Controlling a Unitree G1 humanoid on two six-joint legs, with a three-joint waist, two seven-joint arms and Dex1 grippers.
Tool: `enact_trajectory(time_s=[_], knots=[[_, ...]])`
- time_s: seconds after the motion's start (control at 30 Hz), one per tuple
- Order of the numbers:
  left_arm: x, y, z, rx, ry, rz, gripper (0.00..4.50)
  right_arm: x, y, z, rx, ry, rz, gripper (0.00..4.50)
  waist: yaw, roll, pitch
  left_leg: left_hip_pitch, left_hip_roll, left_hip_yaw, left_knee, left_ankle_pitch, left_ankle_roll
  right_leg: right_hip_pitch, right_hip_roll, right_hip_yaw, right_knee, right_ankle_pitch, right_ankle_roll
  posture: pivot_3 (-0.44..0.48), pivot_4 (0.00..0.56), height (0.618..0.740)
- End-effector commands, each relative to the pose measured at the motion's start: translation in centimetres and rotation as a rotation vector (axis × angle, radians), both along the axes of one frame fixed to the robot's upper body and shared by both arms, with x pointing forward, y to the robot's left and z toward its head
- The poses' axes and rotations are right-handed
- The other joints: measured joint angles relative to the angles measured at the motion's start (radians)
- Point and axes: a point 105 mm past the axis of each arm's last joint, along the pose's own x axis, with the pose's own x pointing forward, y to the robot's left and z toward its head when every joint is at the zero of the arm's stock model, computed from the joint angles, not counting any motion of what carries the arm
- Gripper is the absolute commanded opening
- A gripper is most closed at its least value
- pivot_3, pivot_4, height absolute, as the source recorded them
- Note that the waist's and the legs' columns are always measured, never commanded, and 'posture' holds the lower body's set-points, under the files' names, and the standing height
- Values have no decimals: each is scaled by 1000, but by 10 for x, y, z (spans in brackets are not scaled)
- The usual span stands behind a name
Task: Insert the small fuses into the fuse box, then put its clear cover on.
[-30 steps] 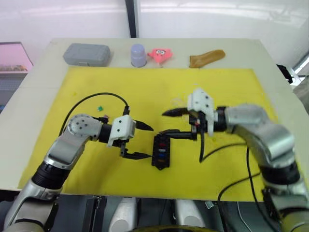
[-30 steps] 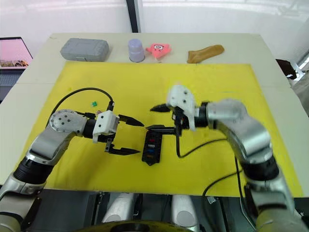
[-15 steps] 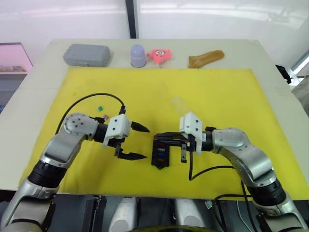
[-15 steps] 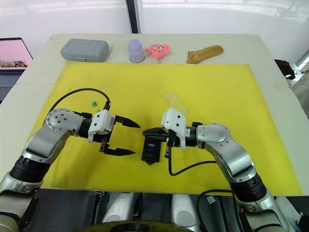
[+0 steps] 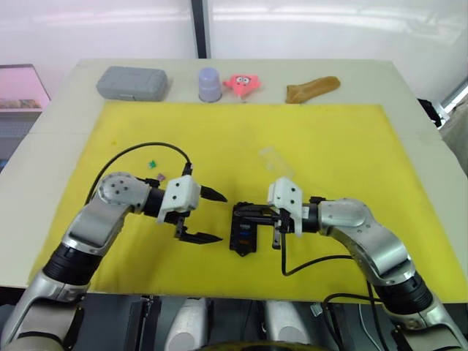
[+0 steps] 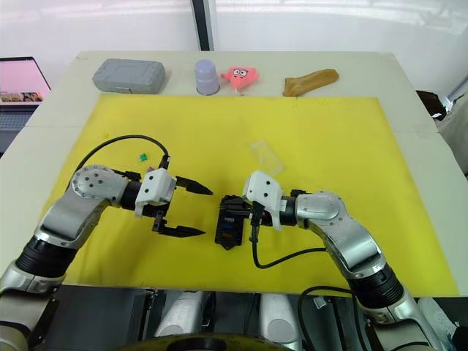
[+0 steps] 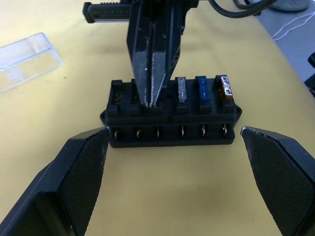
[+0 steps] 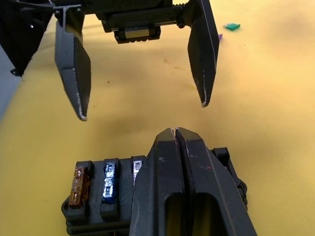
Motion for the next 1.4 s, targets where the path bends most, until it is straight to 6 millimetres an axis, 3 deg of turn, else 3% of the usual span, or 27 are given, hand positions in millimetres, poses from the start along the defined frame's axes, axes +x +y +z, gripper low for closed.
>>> enact_trajectory(time_s=[0.03, 0.63, 0.9, 1.03, 1.17, 1.4], knots=[[-1, -4, 6, -7, -39, -17, 4500, 1, -5, -18, -77, 26, -24, 35, 0, 0, 0, 0, 0, 0, 0, 0, 0, 0, 0, 0, 0, 0, 0, 0, 150, 740], [2, -11, 8, -20, -58, -27, 4500, -18, -3, -32, -167, 91, 47, 35, 2, 0, -1, 0, 0, -1, 3, -1, 2, 2, 0, 0, 0, 0, 0, 0, 150, 740], [6, -14, 9, -30, -68, -27, 4500, -6, -9, -33, -187, 102, -19, 35, 2, 0, -1, 0, 0, -1, 3, -1, 2, 3, 0, -1, 0, 0, 0, 0, 150, 740], [8, -15, 10, -35, -71, -24, 4500, -7, 6, -4, -19, 74, 18, 35, 1, -1, -1, 0, 0, -1, 4, -1, 2, 3, 0, -1, 0, 0, 0, 0, 150, 740], [9, -14, 10, -33, -72, -23, 4500, -3, 9, 22, 81, 53, 17, 35, -1, -1, -1, 0, 2, -1, 3, -1, 2, 2, 2, 0, 0, 0, 0, 0, 150, 740], [8, -15, 10, -34, -73, -26, 4500, -9, 7, 34, 133, 69, 54, 35, 1, -1, -1, 0, 1, -1, 4, -1, 2, 2, 2, 0, 0, 0, 0, 0, 150, 740]])
